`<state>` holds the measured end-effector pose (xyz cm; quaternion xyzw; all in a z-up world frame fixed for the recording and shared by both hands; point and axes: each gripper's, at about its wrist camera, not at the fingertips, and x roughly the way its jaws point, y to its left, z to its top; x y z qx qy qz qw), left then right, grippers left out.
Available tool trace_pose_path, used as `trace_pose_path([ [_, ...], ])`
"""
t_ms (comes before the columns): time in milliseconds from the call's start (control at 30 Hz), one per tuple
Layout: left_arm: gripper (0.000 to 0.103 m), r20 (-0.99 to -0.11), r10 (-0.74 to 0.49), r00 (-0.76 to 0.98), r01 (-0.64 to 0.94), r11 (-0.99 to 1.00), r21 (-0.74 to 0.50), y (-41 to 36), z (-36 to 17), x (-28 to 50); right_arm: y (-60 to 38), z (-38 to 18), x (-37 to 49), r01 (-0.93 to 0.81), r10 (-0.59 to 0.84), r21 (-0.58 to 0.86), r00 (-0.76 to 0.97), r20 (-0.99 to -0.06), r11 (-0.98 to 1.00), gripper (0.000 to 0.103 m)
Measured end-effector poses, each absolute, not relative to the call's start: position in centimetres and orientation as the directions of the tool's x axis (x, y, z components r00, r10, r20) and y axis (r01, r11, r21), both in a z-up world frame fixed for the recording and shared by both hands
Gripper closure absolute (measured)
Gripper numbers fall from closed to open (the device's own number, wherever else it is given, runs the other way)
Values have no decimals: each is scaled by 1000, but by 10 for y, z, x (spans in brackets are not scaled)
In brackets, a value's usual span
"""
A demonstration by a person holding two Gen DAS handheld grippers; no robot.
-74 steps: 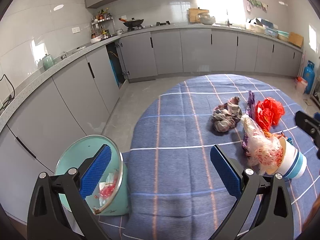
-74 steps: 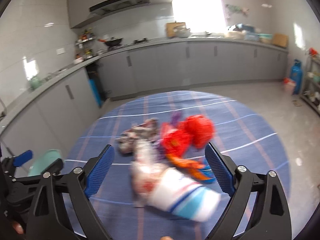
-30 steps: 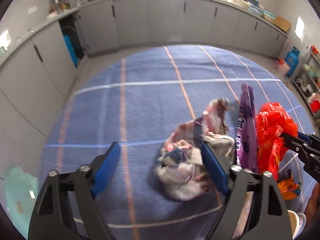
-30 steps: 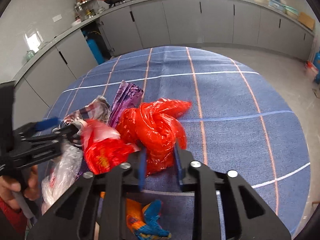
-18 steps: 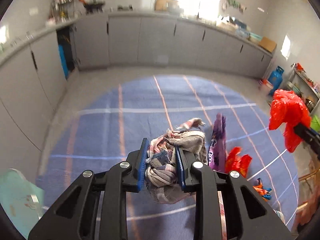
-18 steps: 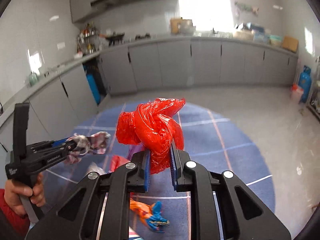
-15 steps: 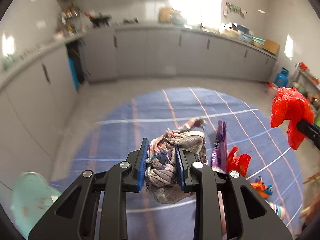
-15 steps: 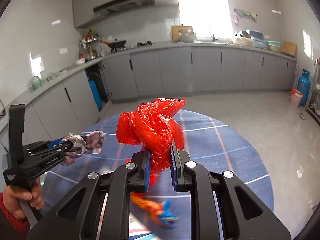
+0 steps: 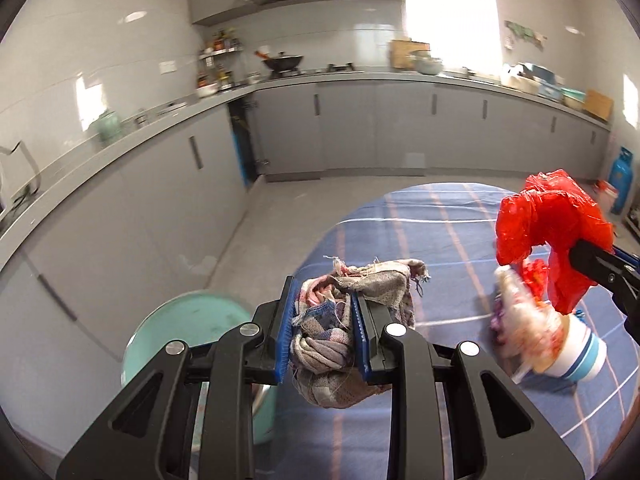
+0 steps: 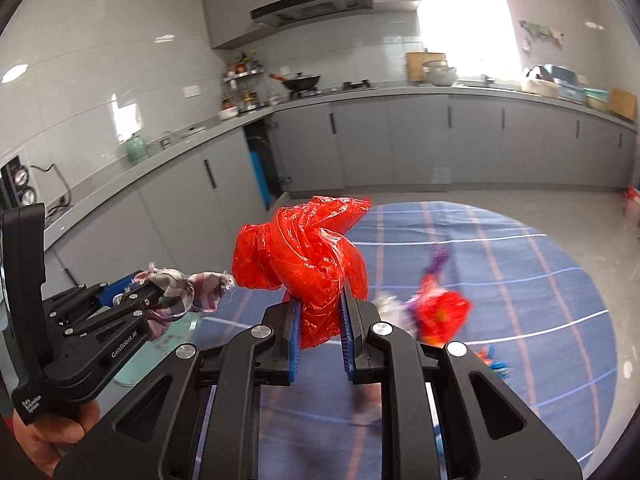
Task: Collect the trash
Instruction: 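Carry the striped cloth and red bag over the teal bin with both tools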
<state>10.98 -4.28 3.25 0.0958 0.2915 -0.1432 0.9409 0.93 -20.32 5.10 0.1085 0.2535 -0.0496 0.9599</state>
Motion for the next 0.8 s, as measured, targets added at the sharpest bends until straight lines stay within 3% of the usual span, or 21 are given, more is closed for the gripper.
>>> trace_pose_path([
  [800,77,-608,-75,790,115,993,27,98,11,127,-61,23,65,-13,102,154,807,-581,988,86],
])
